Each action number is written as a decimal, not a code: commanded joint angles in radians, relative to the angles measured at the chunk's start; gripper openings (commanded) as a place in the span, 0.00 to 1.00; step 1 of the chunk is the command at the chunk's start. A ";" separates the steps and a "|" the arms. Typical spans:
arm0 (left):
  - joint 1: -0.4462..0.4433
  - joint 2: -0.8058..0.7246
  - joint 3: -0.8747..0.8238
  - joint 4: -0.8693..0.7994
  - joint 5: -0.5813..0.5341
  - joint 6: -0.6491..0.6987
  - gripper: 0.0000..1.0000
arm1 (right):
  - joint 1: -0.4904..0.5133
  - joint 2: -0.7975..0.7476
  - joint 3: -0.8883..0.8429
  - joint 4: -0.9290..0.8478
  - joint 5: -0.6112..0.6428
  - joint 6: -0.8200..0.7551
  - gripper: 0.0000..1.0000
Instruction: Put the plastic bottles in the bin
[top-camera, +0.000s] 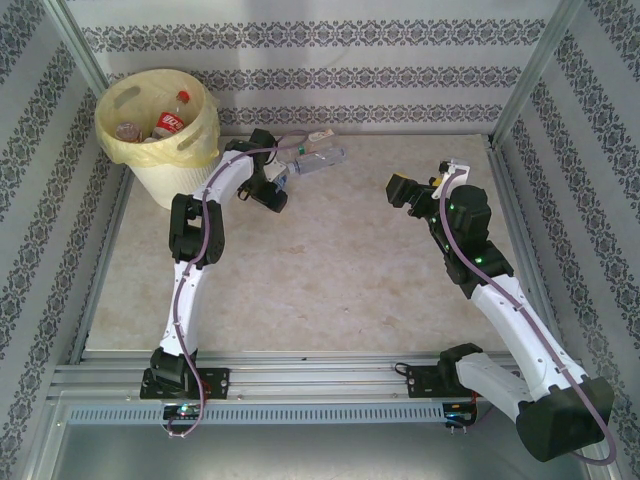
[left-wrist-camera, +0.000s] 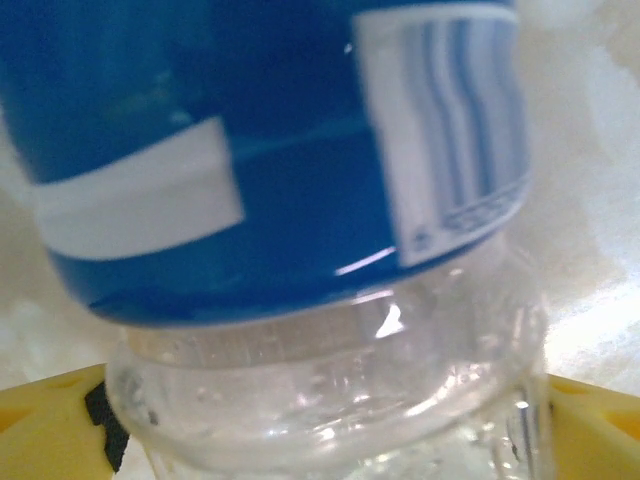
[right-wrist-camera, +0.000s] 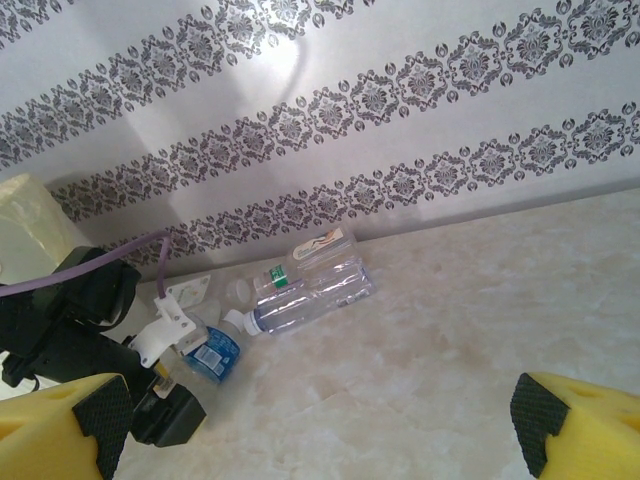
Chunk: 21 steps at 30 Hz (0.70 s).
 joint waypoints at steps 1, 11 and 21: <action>-0.003 -0.015 0.026 -0.001 -0.025 -0.023 0.92 | -0.009 -0.004 -0.002 0.015 0.013 0.018 0.98; -0.002 0.010 0.074 0.002 0.022 -0.048 0.71 | -0.009 -0.011 -0.005 0.012 0.013 0.014 0.98; -0.003 0.020 0.045 0.005 0.015 -0.063 0.80 | -0.003 0.031 0.005 0.055 -0.107 -0.025 0.98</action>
